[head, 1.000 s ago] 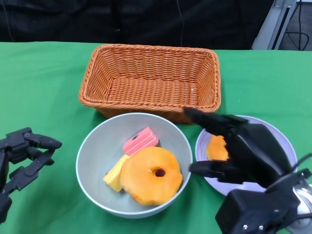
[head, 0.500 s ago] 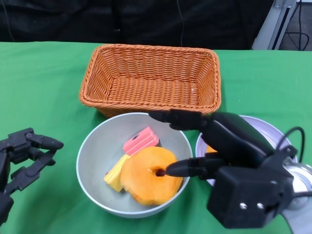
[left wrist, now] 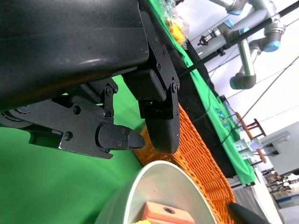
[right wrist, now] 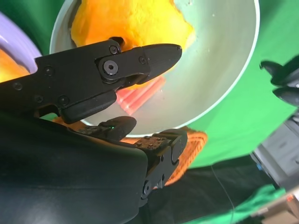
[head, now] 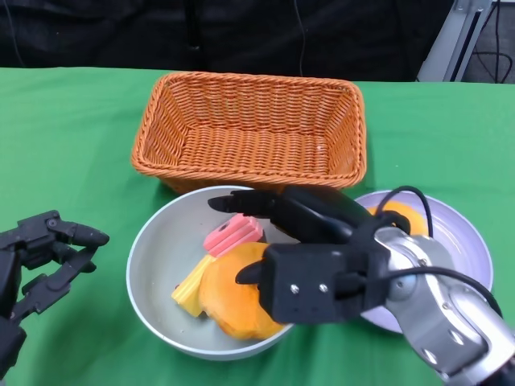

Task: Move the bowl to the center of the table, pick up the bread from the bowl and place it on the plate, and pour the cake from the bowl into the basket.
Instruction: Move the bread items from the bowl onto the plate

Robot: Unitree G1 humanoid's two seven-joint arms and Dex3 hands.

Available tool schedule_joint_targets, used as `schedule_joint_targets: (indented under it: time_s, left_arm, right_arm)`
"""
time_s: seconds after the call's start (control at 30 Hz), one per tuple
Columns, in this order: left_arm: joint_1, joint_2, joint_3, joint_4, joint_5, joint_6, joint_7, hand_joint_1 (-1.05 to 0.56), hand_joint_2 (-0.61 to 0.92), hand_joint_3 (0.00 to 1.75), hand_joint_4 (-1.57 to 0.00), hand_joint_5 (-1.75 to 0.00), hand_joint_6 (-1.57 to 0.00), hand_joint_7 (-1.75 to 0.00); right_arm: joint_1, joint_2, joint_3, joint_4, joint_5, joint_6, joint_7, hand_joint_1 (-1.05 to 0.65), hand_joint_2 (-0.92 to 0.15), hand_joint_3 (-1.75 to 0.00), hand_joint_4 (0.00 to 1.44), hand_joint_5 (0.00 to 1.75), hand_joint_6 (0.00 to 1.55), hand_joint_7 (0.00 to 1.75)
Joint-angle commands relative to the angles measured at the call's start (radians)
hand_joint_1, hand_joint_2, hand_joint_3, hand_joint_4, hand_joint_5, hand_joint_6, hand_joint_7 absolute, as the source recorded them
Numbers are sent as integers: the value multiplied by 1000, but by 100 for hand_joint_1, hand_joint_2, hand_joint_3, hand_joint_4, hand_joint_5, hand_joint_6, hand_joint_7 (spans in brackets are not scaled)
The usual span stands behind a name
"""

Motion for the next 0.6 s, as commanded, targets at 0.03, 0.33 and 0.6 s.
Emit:
schedule_joint_targets:
  time_s: [0.03,0.33,0.6]
  left_arm:
    - [15,5,2,-23,-1,16,17,-7,92,26,-87,-115,-94,-72]
    - [17,1,4,-31,6,11,37,-7,92,25,-87,-116,-94,-73]
    - [22,-2,1,-36,5,10,37,-8,92,26,-86,-116,-93,-73]
  right_arm:
    - [-48,9,16,44,-6,17,32,-84,-92,-20,28,0,23,0]
    - [-114,23,82,149,-41,47,100,-90,-92,-20,9,0,16,0]
    - [-179,37,138,255,-58,57,173,-99,-92,-26,0,0,17,2]
